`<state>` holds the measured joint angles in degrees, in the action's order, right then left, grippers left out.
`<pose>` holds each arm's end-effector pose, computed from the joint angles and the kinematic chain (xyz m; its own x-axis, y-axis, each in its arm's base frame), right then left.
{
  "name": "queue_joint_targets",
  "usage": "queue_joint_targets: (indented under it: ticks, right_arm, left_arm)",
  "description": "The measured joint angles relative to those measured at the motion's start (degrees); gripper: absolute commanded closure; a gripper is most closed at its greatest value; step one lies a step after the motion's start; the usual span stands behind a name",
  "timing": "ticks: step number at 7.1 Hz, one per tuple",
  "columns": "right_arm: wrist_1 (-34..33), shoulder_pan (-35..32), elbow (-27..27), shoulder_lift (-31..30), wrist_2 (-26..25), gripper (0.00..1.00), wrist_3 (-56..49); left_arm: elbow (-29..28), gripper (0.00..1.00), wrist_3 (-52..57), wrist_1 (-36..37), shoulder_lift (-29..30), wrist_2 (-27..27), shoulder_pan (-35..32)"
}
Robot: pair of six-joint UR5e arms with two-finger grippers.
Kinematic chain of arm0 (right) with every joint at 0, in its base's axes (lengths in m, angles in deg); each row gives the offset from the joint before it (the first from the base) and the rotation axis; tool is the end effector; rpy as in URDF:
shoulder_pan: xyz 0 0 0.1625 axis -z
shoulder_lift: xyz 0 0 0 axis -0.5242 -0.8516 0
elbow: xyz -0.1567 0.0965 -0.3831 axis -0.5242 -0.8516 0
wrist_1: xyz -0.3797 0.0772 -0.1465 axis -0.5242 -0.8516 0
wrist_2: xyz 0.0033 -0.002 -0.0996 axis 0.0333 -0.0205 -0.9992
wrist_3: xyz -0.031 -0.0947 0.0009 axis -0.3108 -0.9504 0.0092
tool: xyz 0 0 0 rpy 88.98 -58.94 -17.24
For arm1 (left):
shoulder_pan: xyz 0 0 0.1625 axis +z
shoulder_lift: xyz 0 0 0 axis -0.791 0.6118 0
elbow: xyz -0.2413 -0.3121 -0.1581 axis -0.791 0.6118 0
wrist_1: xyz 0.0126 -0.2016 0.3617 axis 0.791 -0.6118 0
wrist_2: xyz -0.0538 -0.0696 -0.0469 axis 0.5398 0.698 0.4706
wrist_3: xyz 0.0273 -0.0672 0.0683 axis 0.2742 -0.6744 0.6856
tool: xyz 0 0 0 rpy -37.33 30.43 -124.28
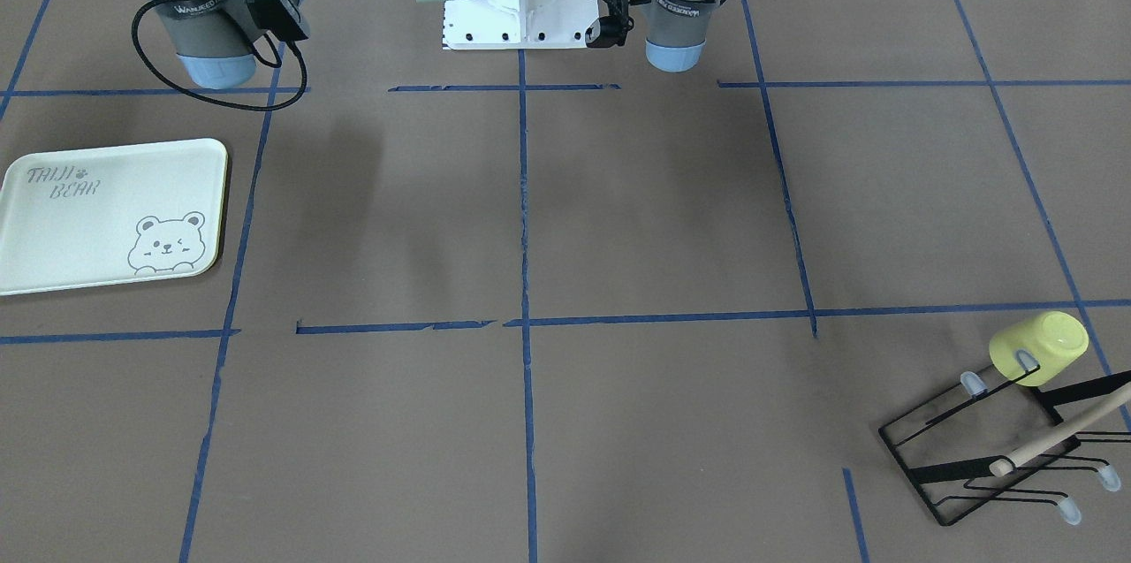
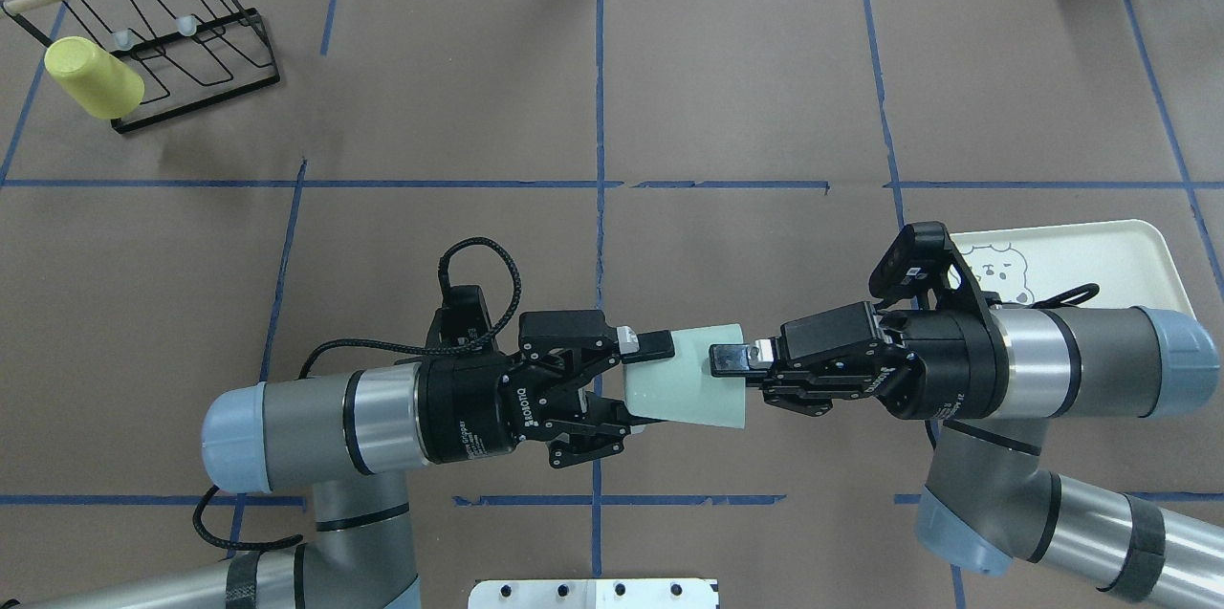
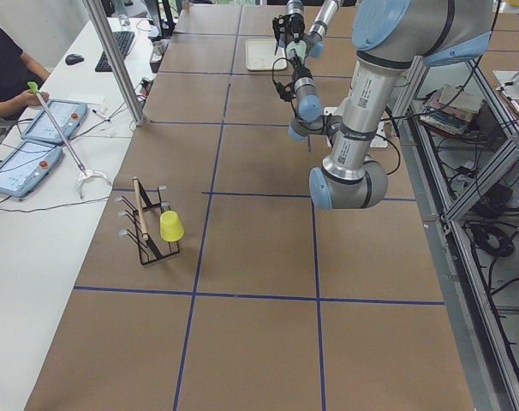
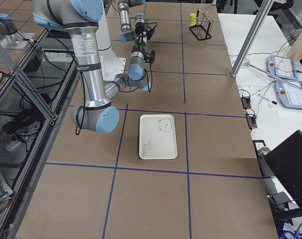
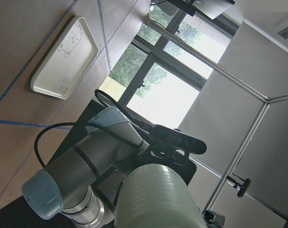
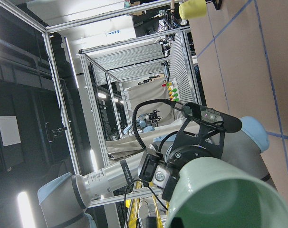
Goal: Left arm grabs green cup and hands to right arm on tray
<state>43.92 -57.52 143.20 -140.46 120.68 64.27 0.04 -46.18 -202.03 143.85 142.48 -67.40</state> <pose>-0.3557 -0.2882 0.2741 -0.7061 0.2047 0.6779 0.1413 0.9788 -0.1483 0.5007 -0.2708 0.1794 -0.6931 -0.5106 -0.5088 -0.3022 0.8467 -0.4380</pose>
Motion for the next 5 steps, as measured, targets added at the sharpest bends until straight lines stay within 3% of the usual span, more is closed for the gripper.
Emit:
queue_joint_targets:
  ticks: [1, 2, 5]
  right_arm:
    - [0.1, 0.0, -0.1, 0.0, 0.0, 0.97, 0.0]
    - [0.1, 0.0, -0.3, 0.0, 0.0, 0.98, 0.0]
    - [0.1, -0.1, -0.6, -0.2, -0.1, 1.00, -0.1]
  left_arm:
    - [0.0, 0.15, 0.0, 0.0, 0.0, 0.0, 0.0]
    - [0.0, 0.00, 0.1, 0.0, -0.1, -0.1, 0.0]
    - [0.0, 0.00, 0.3, 0.0, -0.4, -0.5, -0.2]
